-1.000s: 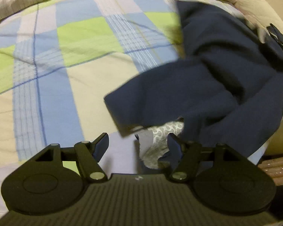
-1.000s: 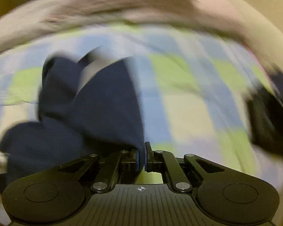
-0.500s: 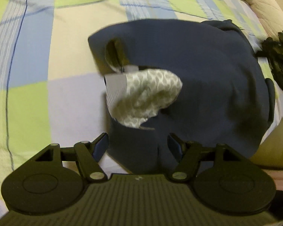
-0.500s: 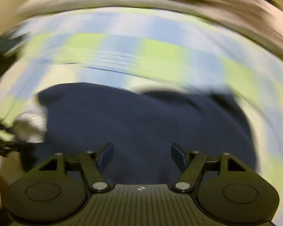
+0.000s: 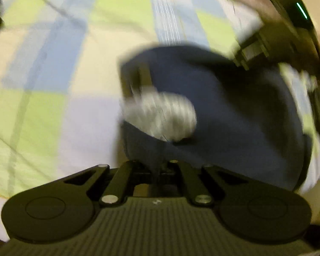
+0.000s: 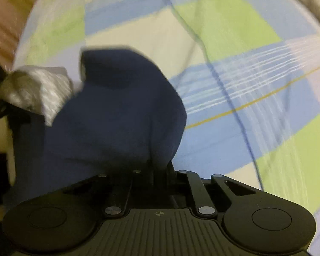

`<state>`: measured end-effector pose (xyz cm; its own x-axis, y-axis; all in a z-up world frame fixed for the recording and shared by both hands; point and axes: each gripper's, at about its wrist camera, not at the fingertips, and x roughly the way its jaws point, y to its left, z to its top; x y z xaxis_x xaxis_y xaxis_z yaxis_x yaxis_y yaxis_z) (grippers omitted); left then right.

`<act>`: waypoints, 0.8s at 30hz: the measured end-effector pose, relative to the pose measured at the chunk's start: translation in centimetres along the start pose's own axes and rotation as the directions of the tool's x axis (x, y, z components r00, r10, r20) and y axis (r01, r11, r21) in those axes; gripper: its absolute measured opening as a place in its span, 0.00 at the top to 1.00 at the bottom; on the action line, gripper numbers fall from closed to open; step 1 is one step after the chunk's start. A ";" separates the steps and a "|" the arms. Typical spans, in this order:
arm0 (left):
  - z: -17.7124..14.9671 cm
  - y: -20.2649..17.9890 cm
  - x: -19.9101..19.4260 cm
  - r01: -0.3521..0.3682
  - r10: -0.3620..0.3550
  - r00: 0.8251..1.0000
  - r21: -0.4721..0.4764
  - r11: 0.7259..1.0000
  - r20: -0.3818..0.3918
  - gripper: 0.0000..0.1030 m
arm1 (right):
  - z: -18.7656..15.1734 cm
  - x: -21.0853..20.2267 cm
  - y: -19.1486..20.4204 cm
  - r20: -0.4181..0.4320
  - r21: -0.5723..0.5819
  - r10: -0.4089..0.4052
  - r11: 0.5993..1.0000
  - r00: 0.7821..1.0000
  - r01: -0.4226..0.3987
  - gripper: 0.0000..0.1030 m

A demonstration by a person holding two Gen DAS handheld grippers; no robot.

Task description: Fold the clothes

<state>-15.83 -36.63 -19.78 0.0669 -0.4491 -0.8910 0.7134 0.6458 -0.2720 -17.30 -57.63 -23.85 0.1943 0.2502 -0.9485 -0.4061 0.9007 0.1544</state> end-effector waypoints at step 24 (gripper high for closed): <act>14.3 -6.0 2.3 -0.024 0.001 0.997 0.289 0.957 0.079 0.39 | -14.6 -18.7 -6.8 0.169 0.787 -0.594 0.562 0.787 0.255 0.16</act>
<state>-9.95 -50.39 -15.03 0.1225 -0.4961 -0.8596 0.8825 0.4506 -0.1343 -31.18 -73.59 -11.24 0.5451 -0.2777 -0.7911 0.5240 0.8494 0.0629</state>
